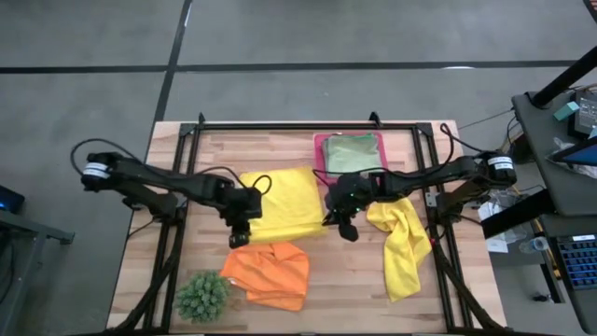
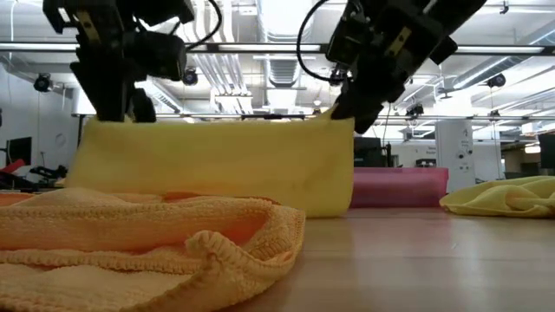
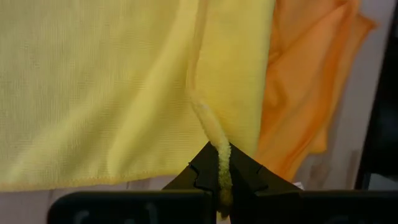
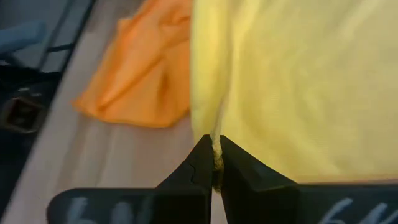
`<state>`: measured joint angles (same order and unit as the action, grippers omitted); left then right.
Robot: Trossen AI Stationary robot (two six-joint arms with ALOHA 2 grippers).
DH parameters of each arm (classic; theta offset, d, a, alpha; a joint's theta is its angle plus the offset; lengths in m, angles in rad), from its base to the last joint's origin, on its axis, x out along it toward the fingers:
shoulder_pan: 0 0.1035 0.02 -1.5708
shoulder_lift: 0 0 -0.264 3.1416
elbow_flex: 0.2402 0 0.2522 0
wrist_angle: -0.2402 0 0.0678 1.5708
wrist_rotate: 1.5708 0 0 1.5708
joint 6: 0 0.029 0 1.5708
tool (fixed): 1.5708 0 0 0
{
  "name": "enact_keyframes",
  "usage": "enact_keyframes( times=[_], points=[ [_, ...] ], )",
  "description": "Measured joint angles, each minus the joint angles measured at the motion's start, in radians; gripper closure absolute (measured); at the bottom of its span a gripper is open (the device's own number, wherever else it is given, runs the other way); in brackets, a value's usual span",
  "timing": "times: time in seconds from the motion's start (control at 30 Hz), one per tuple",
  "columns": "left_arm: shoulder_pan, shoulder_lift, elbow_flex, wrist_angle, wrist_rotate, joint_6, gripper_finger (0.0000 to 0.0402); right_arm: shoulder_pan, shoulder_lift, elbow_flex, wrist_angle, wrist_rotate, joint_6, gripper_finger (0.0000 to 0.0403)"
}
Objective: Fold microfiber towels
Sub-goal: Fold the top yellow microfiber cloth
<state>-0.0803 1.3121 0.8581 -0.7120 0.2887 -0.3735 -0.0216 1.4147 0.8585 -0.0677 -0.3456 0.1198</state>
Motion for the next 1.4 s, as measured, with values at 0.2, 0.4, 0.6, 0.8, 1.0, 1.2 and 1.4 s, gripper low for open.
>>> enact_keyframes(
  times=[0.2, 0.4, 0.6, 0.8, 1.0, 1.2, 1.4],
  points=[
    [0.005, -0.014, 0.001, -0.085, -0.105, 0.074, 0.0402, -0.008, 0.0, 0.032, 0.006, 0.22, -0.074, 0.0394],
    [0.047, -0.086, 0.001, -0.124, -0.426, 0.093, 0.0402, -0.05, 0.0, 0.083, 0.005, 0.343, -0.186, 0.0394],
    [0.115, -0.108, 0.0, -0.136, -0.597, 0.15, 0.0402, -0.117, 0.034, 0.122, 0.006, 0.377, -0.224, 0.0394],
    [0.182, -0.067, -0.005, -0.135, -0.602, 0.212, 0.0402, -0.168, 0.147, 0.173, 0.009, 0.403, -0.273, 0.0394],
    [0.229, 0.01, -0.007, -0.112, -0.624, 0.273, 0.0402, -0.198, 0.25, 0.244, -0.003, 0.463, -0.331, 0.0394],
    [0.255, 0.094, -0.007, -0.073, -0.676, 0.324, 0.0402, -0.209, 0.317, 0.31, -0.034, 0.503, -0.368, 0.0394],
    [0.275, 0.185, -0.007, -0.047, -0.725, 0.385, 0.0402, -0.218, 0.335, 0.334, -0.058, 0.511, -0.368, 0.0394]
  ],
)
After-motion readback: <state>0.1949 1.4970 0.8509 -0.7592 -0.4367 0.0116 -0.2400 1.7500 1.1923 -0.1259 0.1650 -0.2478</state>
